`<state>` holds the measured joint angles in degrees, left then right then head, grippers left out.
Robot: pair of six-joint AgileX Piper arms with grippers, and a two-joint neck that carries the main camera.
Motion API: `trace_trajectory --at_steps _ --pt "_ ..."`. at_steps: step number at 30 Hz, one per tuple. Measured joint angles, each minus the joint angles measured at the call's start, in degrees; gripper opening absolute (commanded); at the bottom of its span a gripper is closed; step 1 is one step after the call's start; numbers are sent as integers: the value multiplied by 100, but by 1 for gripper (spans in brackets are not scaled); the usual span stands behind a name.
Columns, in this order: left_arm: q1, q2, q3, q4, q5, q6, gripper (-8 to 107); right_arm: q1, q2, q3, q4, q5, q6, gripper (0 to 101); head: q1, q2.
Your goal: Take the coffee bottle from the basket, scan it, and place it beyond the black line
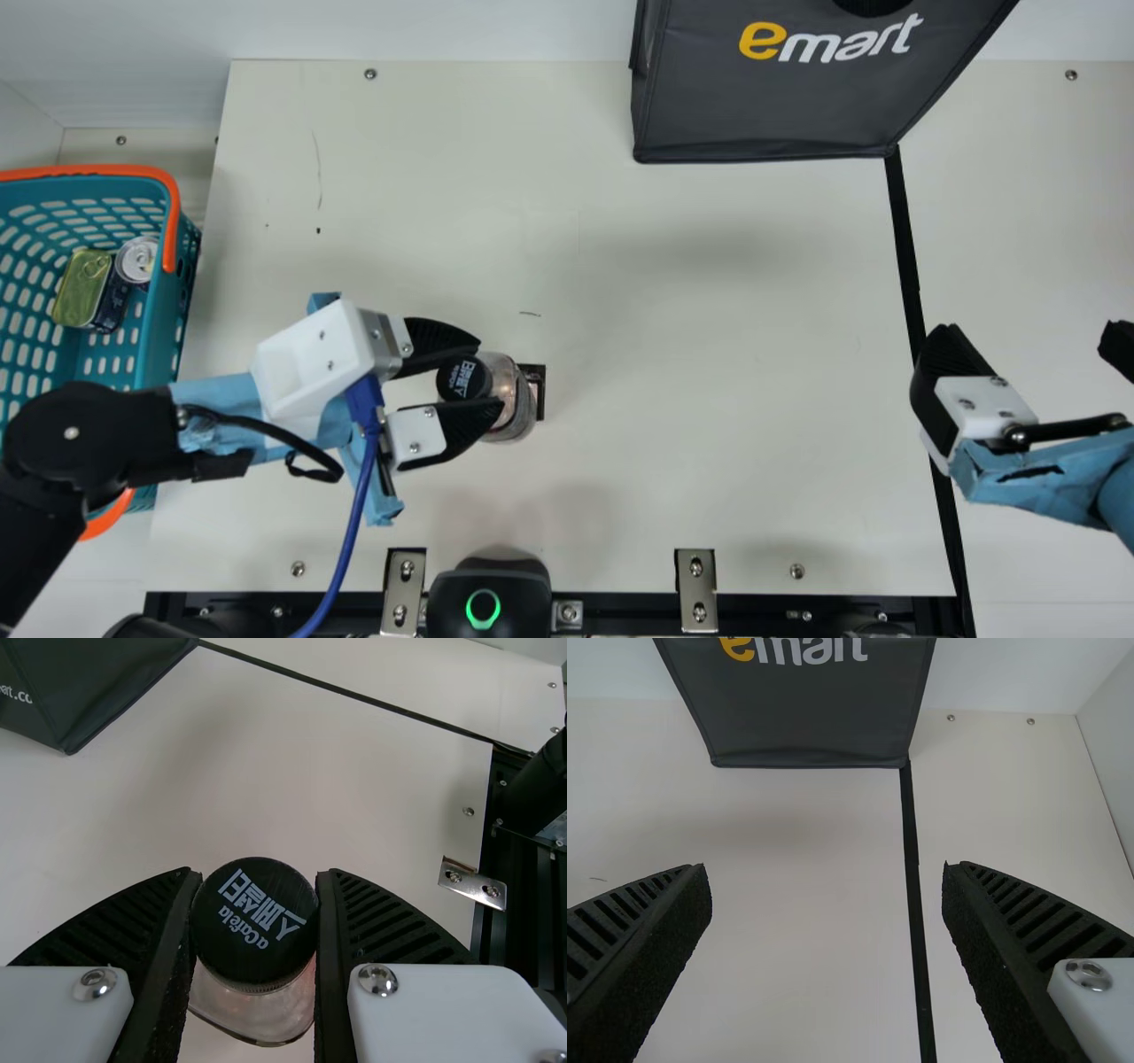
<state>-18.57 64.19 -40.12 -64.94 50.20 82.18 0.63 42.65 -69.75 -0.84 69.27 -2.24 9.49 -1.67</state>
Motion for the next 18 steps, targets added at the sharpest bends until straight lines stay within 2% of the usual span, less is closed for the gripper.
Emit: trace_trajectory --at_steps 18 --pt "-242 224 276 -197 -456 338 10 0 0 0 0 6 0 91 0 0"
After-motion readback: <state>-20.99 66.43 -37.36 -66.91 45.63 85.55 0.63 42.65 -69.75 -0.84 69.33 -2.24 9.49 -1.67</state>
